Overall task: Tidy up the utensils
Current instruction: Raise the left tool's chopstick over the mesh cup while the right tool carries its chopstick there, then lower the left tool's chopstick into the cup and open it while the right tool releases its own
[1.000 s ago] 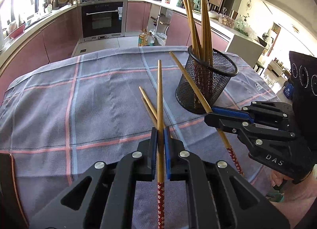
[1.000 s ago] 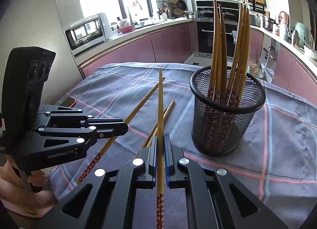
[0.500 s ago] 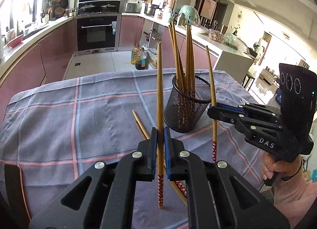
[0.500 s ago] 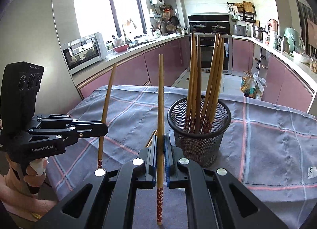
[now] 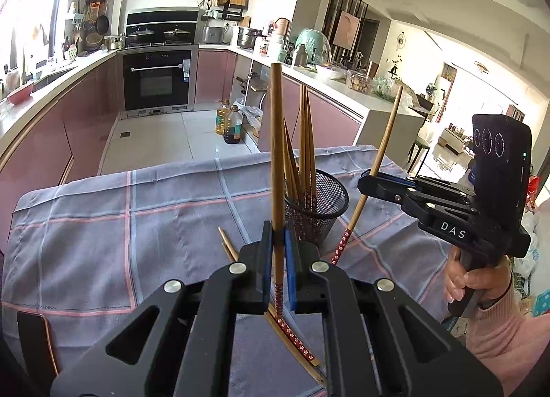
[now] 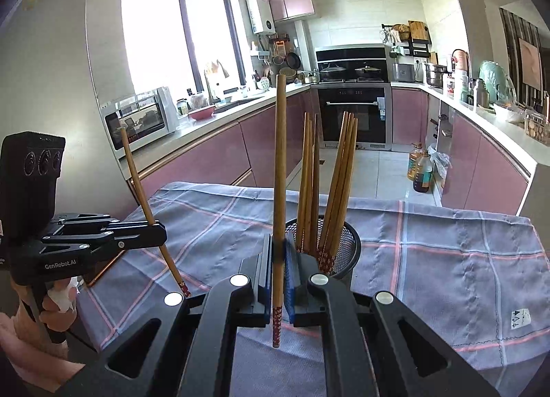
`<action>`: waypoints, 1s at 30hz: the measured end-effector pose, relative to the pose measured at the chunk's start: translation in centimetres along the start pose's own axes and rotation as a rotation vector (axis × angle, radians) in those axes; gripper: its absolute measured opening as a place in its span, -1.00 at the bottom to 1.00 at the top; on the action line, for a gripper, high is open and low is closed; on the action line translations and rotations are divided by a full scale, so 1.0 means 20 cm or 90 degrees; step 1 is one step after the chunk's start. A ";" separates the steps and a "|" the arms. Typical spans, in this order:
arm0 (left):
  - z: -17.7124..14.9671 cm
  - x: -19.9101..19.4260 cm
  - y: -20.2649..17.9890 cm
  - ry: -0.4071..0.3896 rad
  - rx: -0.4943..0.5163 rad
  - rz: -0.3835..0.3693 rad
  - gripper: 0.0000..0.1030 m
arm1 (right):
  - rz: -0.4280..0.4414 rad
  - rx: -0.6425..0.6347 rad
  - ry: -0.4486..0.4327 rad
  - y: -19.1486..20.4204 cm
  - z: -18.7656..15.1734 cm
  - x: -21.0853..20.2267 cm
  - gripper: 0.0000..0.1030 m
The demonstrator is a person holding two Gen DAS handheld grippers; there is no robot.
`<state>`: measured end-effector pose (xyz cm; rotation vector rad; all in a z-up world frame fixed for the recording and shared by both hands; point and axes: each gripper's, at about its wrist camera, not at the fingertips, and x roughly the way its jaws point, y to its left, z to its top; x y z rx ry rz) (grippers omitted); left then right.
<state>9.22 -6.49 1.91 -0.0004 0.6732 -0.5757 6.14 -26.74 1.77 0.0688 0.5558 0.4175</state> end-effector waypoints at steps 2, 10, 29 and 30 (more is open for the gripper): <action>0.02 0.00 -0.01 -0.005 0.000 -0.006 -0.85 | 0.000 -0.002 -0.006 0.00 0.01 -0.01 -0.89; 0.09 -0.01 -0.05 -0.027 0.011 -0.020 -0.85 | 0.001 -0.008 -0.027 0.02 0.05 -0.05 -0.89; 0.19 0.00 -0.13 -0.051 0.030 -0.036 -0.85 | 0.001 -0.021 -0.050 0.01 0.12 -0.07 -0.89; 0.19 -0.01 -0.13 -0.052 0.031 -0.037 -0.85 | 0.001 -0.022 -0.050 0.01 0.12 -0.07 -0.89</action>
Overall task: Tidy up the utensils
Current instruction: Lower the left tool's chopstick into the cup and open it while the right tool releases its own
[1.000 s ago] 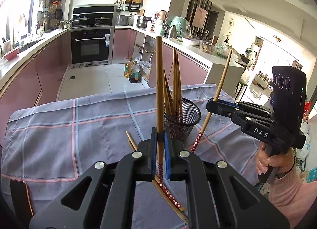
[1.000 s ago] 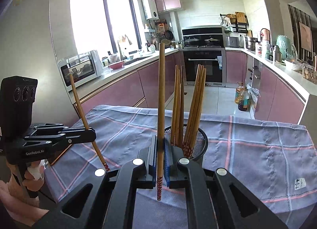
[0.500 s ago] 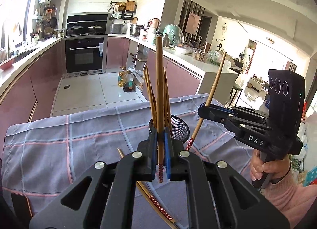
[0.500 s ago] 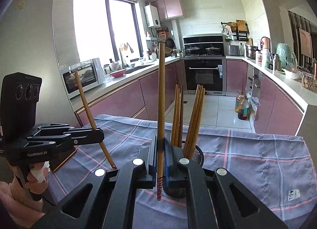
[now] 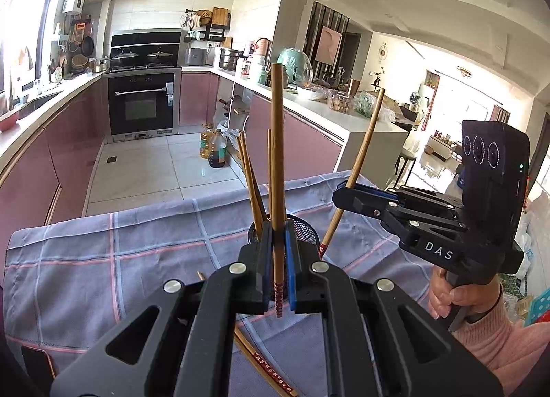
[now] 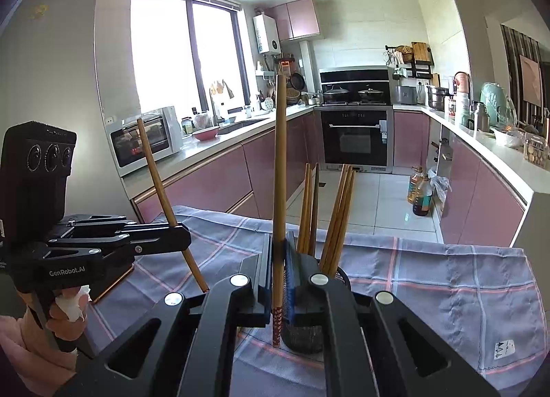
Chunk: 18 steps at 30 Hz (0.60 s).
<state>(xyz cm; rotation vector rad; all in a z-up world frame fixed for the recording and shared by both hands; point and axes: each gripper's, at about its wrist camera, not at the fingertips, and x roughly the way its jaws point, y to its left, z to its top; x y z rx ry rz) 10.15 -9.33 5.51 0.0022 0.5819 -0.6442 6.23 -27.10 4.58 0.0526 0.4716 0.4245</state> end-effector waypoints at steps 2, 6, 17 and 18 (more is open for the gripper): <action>0.00 0.00 -0.01 -0.001 0.001 -0.001 -0.85 | 0.000 0.000 0.000 0.00 0.00 0.00 -0.89; 0.01 0.00 -0.01 -0.005 0.003 -0.004 -0.85 | -0.001 -0.001 -0.001 0.00 0.01 0.00 -0.89; 0.04 -0.01 -0.04 -0.016 0.012 -0.009 -0.85 | -0.001 -0.013 -0.008 -0.01 0.06 -0.01 -0.89; 0.05 -0.01 -0.04 -0.018 0.013 -0.010 -0.85 | -0.001 -0.014 -0.009 0.00 0.06 -0.01 -0.89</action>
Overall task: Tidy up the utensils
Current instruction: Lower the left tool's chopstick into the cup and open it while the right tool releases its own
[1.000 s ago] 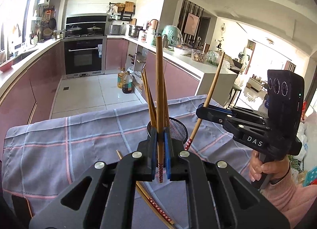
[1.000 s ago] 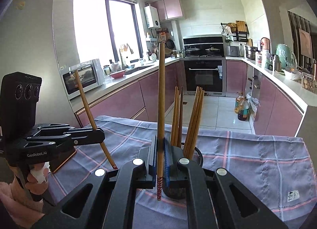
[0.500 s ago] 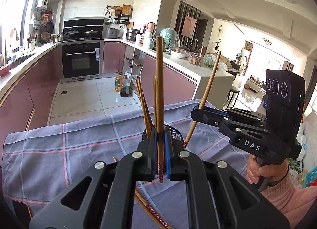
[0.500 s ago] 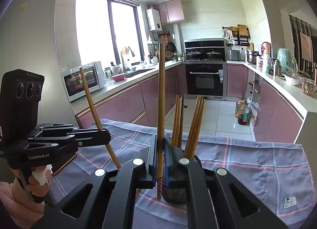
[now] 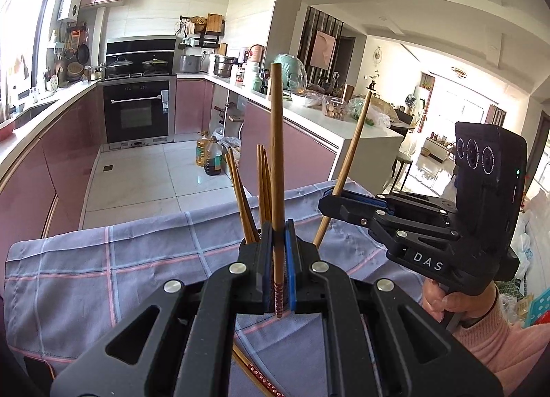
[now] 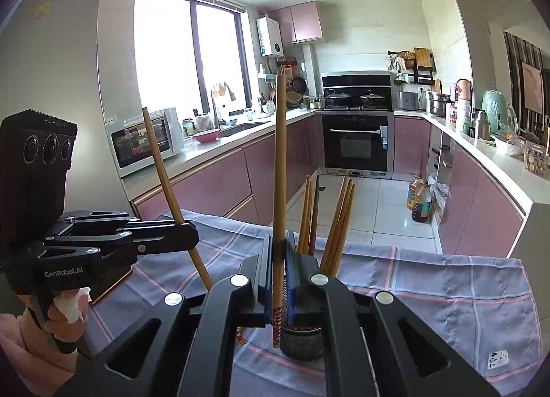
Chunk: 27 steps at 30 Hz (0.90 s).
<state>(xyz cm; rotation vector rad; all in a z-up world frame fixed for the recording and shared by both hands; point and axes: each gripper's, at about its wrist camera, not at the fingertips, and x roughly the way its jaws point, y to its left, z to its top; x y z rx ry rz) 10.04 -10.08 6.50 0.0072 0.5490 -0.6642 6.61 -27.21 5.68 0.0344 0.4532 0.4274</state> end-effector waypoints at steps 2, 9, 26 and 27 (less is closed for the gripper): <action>0.00 0.00 0.00 -0.003 0.001 -0.001 -0.85 | 0.000 -0.002 -0.001 0.00 0.01 0.00 -0.89; 0.02 0.00 -0.02 -0.014 0.007 -0.006 -0.85 | -0.002 -0.007 -0.006 0.00 0.02 0.00 -0.89; 0.05 -0.01 -0.03 -0.035 0.014 -0.009 -0.85 | -0.011 -0.008 -0.023 -0.01 0.05 0.01 -0.89; 0.06 -0.01 -0.03 -0.037 0.015 -0.008 -0.85 | -0.012 -0.007 -0.024 -0.01 0.06 0.01 -0.89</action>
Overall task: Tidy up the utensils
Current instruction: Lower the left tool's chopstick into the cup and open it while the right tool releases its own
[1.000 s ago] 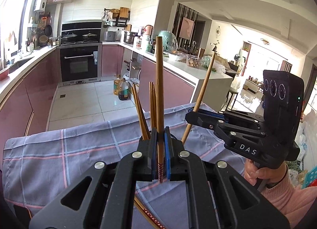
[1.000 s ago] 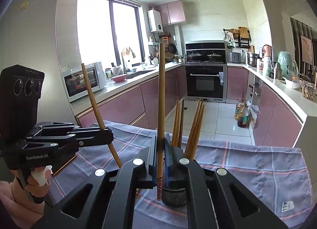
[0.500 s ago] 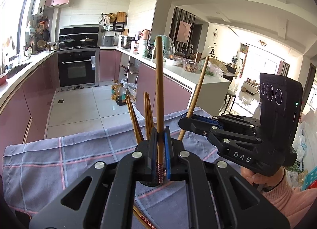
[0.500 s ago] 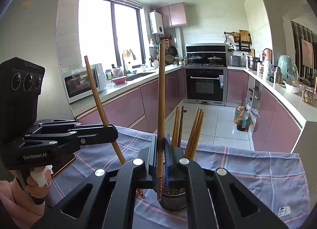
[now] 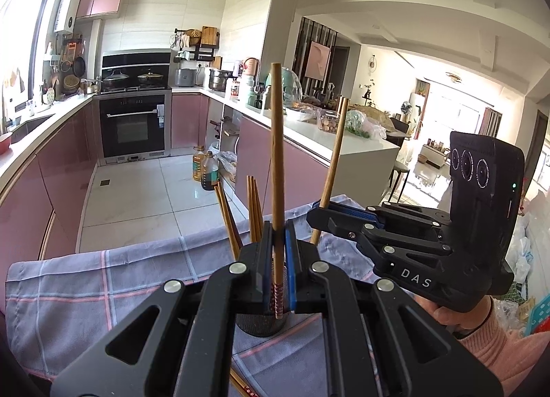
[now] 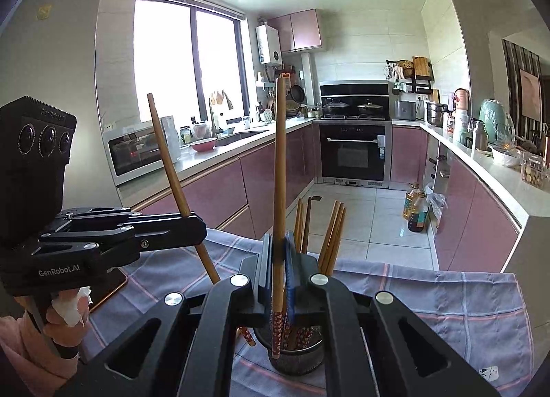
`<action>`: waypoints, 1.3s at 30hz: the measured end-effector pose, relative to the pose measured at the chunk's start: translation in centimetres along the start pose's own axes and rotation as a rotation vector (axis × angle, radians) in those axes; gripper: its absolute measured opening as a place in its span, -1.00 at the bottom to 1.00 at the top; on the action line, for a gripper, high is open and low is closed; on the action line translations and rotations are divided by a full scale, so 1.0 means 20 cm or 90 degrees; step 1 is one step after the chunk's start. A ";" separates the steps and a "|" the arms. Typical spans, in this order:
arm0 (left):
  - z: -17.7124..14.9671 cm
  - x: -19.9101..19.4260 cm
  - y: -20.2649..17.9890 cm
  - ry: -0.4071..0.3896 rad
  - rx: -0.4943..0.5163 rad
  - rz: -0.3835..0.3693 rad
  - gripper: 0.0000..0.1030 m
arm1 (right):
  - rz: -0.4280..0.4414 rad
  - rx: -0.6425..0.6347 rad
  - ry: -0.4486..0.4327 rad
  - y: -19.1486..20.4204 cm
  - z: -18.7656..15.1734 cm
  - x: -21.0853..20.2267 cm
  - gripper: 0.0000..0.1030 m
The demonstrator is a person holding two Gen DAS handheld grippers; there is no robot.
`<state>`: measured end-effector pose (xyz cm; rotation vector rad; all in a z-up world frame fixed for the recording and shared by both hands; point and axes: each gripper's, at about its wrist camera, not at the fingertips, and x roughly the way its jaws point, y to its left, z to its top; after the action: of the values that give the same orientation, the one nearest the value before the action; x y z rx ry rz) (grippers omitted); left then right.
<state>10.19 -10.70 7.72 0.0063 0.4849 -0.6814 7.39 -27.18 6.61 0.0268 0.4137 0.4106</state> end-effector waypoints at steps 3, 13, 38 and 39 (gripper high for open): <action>0.01 0.00 0.00 -0.005 -0.001 0.001 -0.85 | 0.000 0.001 -0.002 -0.01 0.01 0.01 -0.89; -0.01 0.03 0.01 -0.002 -0.011 0.000 -0.85 | 0.004 0.015 0.005 -0.03 0.01 0.06 -0.89; -0.03 0.14 0.06 0.050 0.001 0.029 -0.85 | -0.003 0.039 0.062 -0.07 -0.04 0.20 -0.89; -0.04 0.15 0.07 0.054 0.003 0.030 -0.85 | -0.004 0.039 0.065 -0.07 -0.04 0.21 -0.89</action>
<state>12.63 -11.31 5.63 0.0504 0.5633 -0.6383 11.01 -26.83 4.06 0.0646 0.5269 0.3936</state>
